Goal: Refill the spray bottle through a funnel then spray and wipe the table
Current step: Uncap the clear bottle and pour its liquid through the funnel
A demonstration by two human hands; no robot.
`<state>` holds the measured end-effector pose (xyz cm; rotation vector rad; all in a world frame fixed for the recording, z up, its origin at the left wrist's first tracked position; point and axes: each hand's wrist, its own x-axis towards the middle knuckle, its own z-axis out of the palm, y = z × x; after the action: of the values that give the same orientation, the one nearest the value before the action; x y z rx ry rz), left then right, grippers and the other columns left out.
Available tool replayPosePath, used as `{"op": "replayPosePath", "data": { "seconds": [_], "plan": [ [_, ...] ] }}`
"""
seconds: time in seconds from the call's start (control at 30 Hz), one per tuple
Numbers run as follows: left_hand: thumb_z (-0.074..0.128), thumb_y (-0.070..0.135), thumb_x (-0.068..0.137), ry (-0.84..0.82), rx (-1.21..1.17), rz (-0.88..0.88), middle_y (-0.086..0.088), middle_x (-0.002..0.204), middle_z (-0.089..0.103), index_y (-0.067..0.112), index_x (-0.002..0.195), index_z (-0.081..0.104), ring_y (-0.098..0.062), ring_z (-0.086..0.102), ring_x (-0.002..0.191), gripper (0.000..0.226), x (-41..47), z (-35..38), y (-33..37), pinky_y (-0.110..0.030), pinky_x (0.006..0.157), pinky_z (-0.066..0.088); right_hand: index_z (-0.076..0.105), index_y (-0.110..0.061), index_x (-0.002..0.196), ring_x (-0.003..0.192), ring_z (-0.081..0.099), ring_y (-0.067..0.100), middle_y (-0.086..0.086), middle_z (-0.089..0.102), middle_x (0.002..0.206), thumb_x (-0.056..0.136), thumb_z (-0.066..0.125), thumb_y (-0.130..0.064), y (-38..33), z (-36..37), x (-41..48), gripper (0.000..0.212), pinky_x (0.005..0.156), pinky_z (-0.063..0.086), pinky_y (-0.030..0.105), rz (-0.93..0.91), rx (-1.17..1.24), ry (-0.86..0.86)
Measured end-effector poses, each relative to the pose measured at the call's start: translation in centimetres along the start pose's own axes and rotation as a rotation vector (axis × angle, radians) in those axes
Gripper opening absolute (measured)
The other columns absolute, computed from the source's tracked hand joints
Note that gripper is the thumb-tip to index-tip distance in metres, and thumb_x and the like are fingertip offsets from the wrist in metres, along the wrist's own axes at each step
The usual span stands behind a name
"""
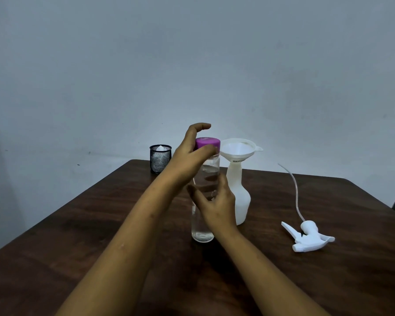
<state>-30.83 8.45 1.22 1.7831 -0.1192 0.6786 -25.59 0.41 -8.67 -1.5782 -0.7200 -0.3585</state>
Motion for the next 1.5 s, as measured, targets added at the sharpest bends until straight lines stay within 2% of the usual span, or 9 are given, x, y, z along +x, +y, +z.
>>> {"op": "replayPosePath", "data": {
  "seconds": [0.17, 0.47, 0.63, 0.73, 0.83, 1.07, 1.23, 1.4, 1.5],
  "plan": [
    [0.065, 0.013, 0.084, 0.095, -0.046, 0.039, -0.001, 0.095, 0.061, 0.031, 0.125, 0.047, -0.011, 0.064, 0.078, 0.049, 0.0, -0.3, 0.2, -0.024, 0.078, 0.054, 0.054, -0.021, 0.121, 0.094, 0.065, 0.003, -0.006, 0.067, 0.108, 0.078, 0.074, -0.039, 0.0, 0.1, 0.0, 0.051, 0.078, 0.055, 0.024, 0.0, 0.008, -0.001],
    [0.086, 0.039, 0.059, 0.447, 0.069, 0.14, 0.009, 0.093, 0.058, 0.03, 0.111, 0.049, -0.013, 0.062, 0.091, 0.064, 0.7, 0.4, 1.2, -0.023, 0.075, 0.052, 0.052, -0.022, 0.12, 0.09, 0.065, 0.005, -0.005, 0.066, 0.105, 0.066, 0.062, -0.068, 0.0, 0.4, -0.3, 0.071, 0.075, 0.057, 0.029, -0.016, -0.06, -0.002],
    [0.082, 0.041, 0.065, 0.516, -0.018, 0.161, 0.001, 0.101, 0.061, 0.03, 0.114, 0.046, -0.012, 0.061, 0.095, 0.061, 1.7, -1.6, 2.1, -0.012, 0.072, 0.05, 0.052, -0.029, 0.108, 0.089, 0.065, 0.005, -0.007, 0.067, 0.1, 0.073, 0.073, -0.052, 0.2, -0.1, 0.0, 0.047, 0.079, 0.056, 0.033, 0.008, -0.053, 0.051],
    [0.079, 0.045, 0.067, 0.552, 0.09, 0.02, -0.001, 0.096, 0.063, 0.024, 0.111, 0.043, -0.015, 0.06, 0.092, 0.06, 1.1, -3.2, 0.2, -0.023, 0.077, 0.049, 0.05, -0.035, 0.106, 0.089, 0.065, 0.002, -0.01, 0.068, 0.098, 0.074, 0.074, -0.044, 0.2, -0.2, 0.1, 0.04, 0.081, 0.056, 0.03, 0.008, -0.034, 0.051],
    [0.074, 0.054, 0.068, 0.419, 0.428, -0.239, -0.008, 0.103, 0.057, 0.012, 0.107, 0.043, -0.023, 0.054, 0.094, 0.065, 0.0, -4.9, -3.5, -0.029, 0.075, 0.04, 0.052, -0.033, 0.105, 0.086, 0.066, 0.001, -0.01, 0.068, 0.096, 0.074, 0.075, -0.042, 0.0, -0.1, -0.1, 0.041, 0.077, 0.056, 0.027, -0.007, -0.041, 0.035],
    [0.079, 0.053, 0.062, -0.24, 1.062, -0.563, -0.01, 0.117, 0.056, 0.017, 0.097, 0.046, -0.025, 0.055, 0.101, 0.06, -2.2, -6.1, -9.5, -0.036, 0.085, 0.049, 0.054, -0.02, 0.104, 0.084, 0.066, 0.008, -0.005, 0.068, 0.093, 0.07, 0.071, -0.054, -0.3, -0.1, -0.2, 0.051, 0.075, 0.056, 0.032, 0.001, -0.056, 0.044],
    [0.073, 0.059, 0.067, -0.308, 1.118, -0.491, -0.006, 0.116, 0.056, 0.017, 0.102, 0.046, -0.019, 0.049, 0.095, 0.06, -2.6, -6.0, -10.4, -0.032, 0.083, 0.045, 0.055, -0.019, 0.105, 0.084, 0.066, 0.006, -0.007, 0.068, 0.092, 0.071, 0.073, -0.049, -0.5, -0.1, -0.4, 0.048, 0.074, 0.056, 0.03, 0.009, -0.057, 0.04],
    [0.064, 0.066, 0.07, -0.288, 1.208, -0.414, 0.0, 0.129, 0.048, 0.024, 0.118, 0.049, -0.022, 0.043, 0.121, 0.066, -2.5, -5.8, -9.9, -0.042, 0.101, 0.039, 0.06, -0.021, 0.096, 0.075, 0.066, 0.0, -0.011, 0.068, 0.082, 0.074, 0.078, -0.036, -2.2, -0.8, 0.2, 0.032, 0.069, 0.053, 0.02, 0.009, 0.0, 0.066],
    [0.069, 0.049, 0.076, -0.13, 0.926, -0.191, 0.004, 0.12, 0.053, 0.025, 0.116, 0.052, -0.019, 0.048, 0.12, 0.049, -1.5, -4.5, -8.9, -0.042, 0.099, 0.04, 0.058, -0.028, 0.092, 0.074, 0.067, 0.002, -0.01, 0.069, 0.082, 0.071, 0.079, -0.036, -4.4, -2.1, 1.2, 0.03, 0.066, 0.055, 0.023, -0.06, 0.004, 0.078]
  ]
}}
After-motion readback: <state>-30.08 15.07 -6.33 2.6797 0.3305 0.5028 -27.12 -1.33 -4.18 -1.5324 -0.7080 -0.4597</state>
